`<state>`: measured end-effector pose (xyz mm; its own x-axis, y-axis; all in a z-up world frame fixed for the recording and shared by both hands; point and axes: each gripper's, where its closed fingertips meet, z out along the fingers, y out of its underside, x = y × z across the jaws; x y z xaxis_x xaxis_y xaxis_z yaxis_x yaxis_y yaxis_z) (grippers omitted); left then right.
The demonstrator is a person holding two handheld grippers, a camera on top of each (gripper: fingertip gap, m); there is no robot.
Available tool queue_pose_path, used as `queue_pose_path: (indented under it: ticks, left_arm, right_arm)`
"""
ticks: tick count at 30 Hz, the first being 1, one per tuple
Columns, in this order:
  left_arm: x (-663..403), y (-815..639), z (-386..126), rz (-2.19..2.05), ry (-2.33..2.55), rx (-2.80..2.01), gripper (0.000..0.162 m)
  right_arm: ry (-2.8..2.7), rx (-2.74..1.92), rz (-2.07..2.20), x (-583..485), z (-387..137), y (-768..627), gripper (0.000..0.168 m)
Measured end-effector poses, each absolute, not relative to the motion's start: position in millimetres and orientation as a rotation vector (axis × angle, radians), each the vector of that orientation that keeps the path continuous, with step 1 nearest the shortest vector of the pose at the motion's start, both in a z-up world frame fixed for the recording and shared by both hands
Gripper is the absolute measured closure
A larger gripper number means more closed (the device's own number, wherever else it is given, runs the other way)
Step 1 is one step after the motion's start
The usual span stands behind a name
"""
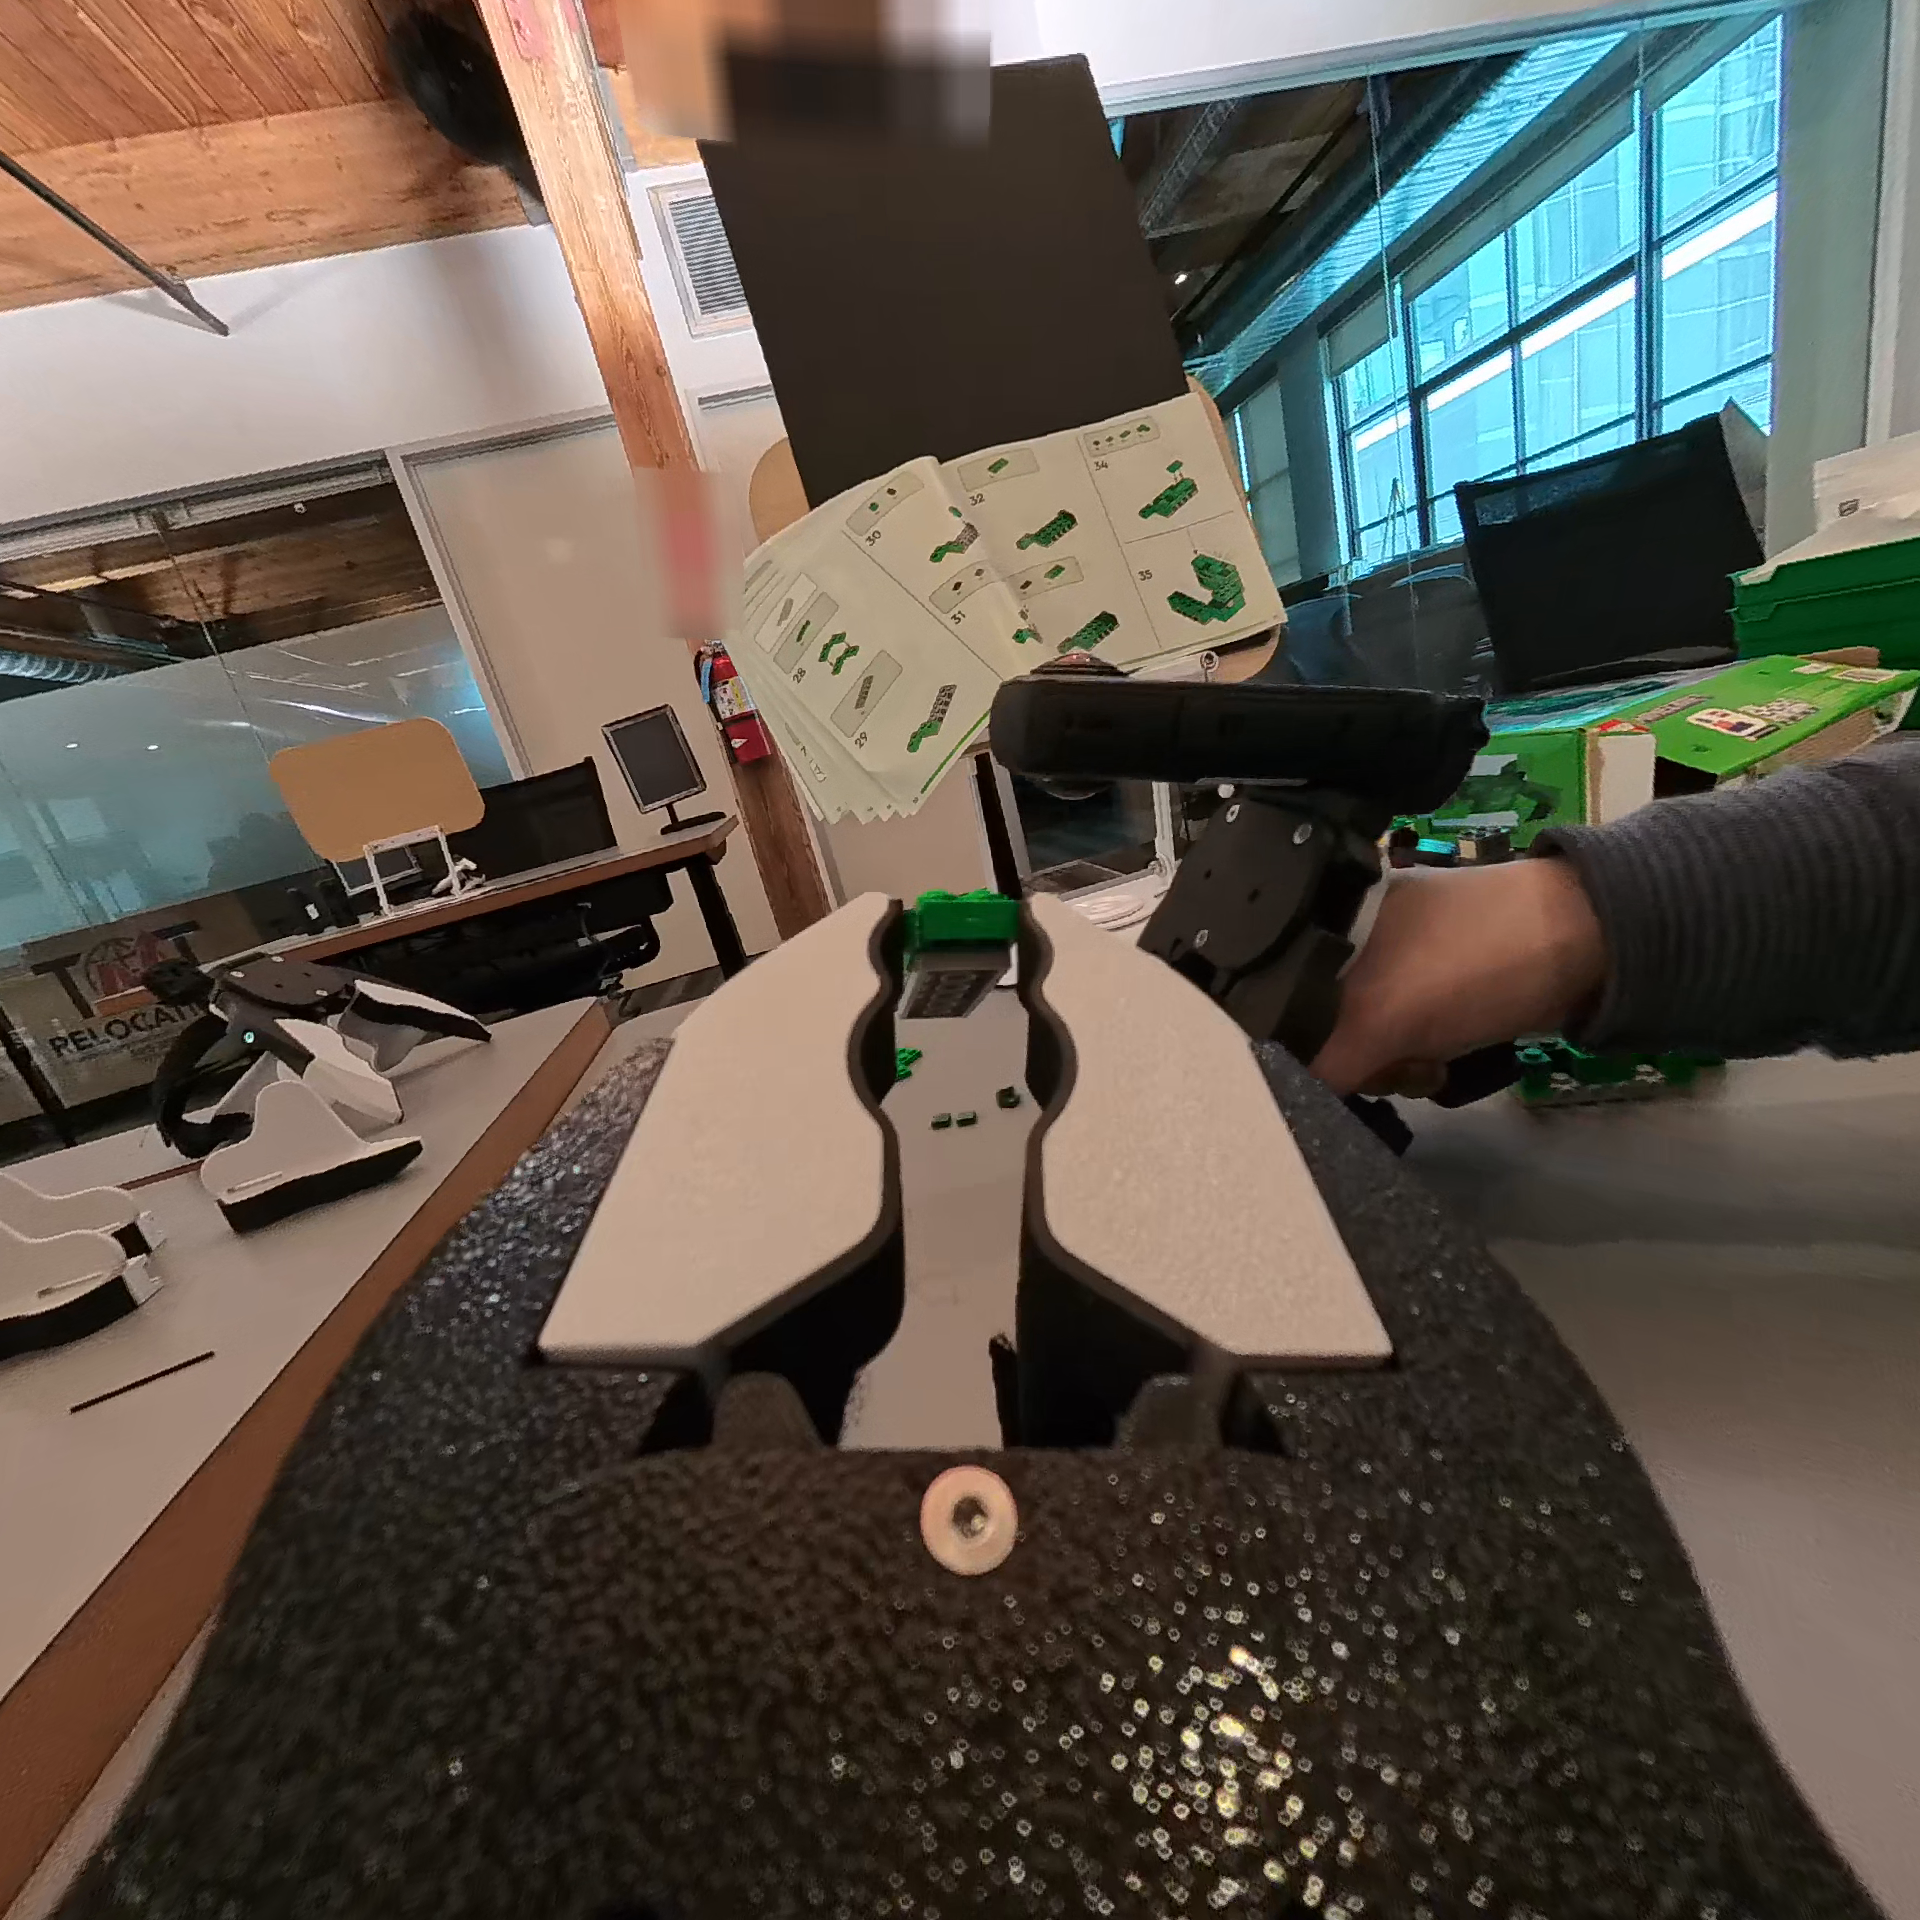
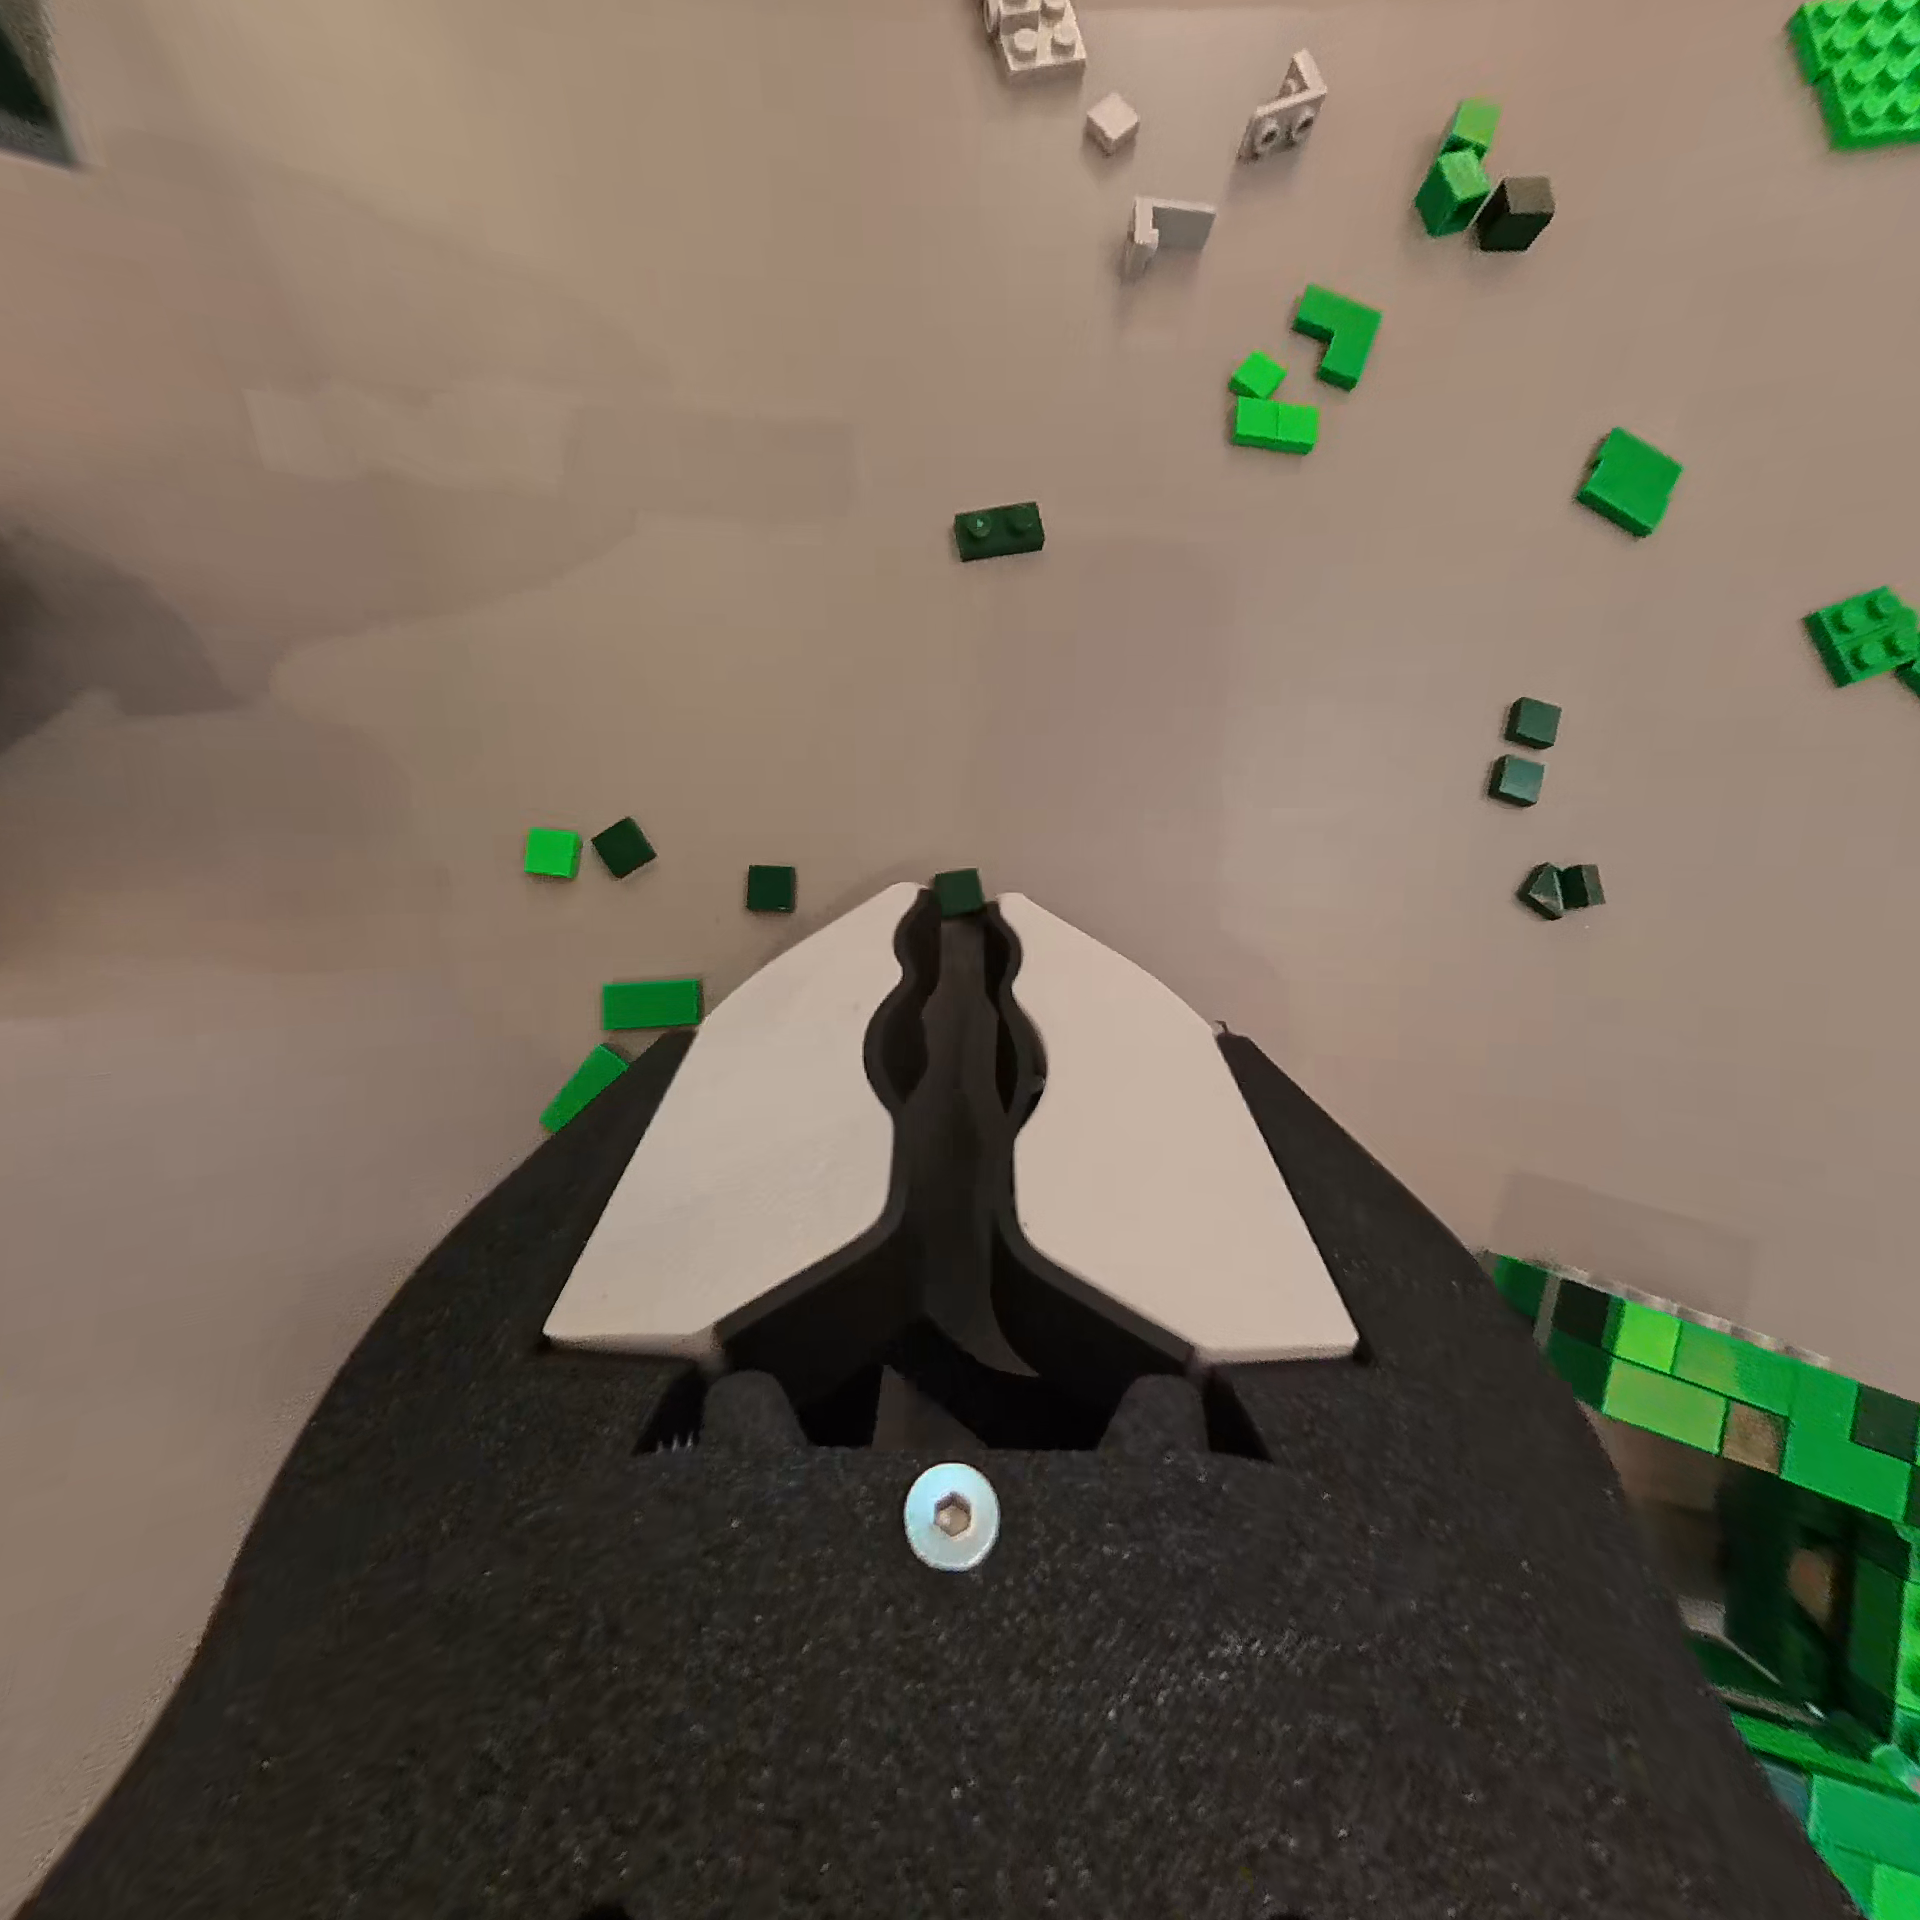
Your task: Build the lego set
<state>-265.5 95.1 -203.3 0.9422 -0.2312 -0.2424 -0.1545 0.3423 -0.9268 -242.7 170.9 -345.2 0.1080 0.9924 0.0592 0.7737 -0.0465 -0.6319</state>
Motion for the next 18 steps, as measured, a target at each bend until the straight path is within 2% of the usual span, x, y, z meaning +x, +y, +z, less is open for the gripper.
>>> queue_pose_path:
  ticks: [8, 18]
  left_arm:
    - [-261, 89, -199, -0.094, 0.378, -1.193, 0.142]
    - [-250, 55, -168, -0.076, 0.359, -0.988, 0.142]
  right_arm:
    - [-1.689, -1.727, 0.577, -241, -335, 167, 0.162]
    - [-1.529, -1.320, 0.934, -221, -191, 104, 0.162]
